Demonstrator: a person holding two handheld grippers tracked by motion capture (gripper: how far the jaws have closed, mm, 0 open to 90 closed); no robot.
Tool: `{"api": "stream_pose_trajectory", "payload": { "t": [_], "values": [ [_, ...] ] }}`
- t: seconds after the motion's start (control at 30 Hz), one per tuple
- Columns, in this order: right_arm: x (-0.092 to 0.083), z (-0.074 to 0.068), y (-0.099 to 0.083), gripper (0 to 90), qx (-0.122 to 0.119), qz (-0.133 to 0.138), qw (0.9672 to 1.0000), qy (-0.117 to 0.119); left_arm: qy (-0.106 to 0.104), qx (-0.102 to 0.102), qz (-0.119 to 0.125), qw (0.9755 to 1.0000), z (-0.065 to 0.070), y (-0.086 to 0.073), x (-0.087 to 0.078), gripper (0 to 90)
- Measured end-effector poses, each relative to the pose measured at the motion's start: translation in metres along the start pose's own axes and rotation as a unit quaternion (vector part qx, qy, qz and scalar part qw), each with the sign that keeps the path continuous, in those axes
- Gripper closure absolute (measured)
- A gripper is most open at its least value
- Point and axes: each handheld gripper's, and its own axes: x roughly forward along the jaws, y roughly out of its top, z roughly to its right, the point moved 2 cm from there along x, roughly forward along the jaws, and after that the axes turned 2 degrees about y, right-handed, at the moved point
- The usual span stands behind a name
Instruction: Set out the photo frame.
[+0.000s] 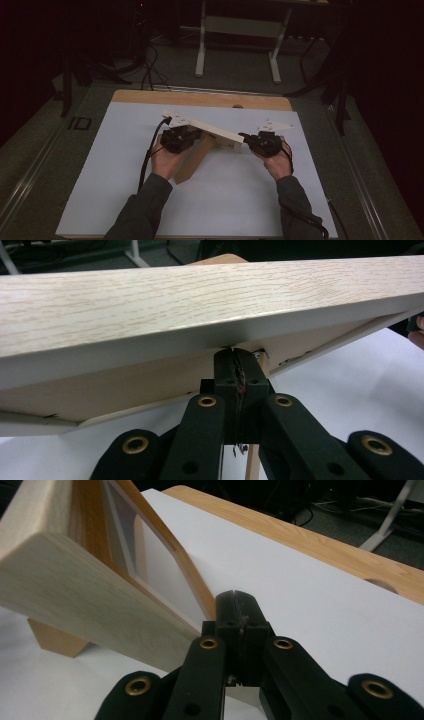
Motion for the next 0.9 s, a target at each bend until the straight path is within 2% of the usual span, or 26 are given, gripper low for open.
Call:
{"api": "stream_pose_trajectory", "payload": {
  "t": [0.4,0.6,0.9],
  "values": [
    [-0.001,-0.007,0.001,89.8,-0.009,-0.001,0.9999,0.013,0.008,0.019,-0.007,0.9998,-0.001,0.003,0.002,90.0],
    [-0.001,-0.011,0.002,89.8,-0.014,-0.001,0.9997,0.019,0.005,0.035,-0.007,0.9993,-0.001,0.005,0.002,90.0],
    [0.0,-0.018,0.004,89.7,-0.024,-0.002,0.9993,0.029,-0.001,0.042,-0.006,0.9991,-0.002,0.008,0.003,90.0]
  ]
}}
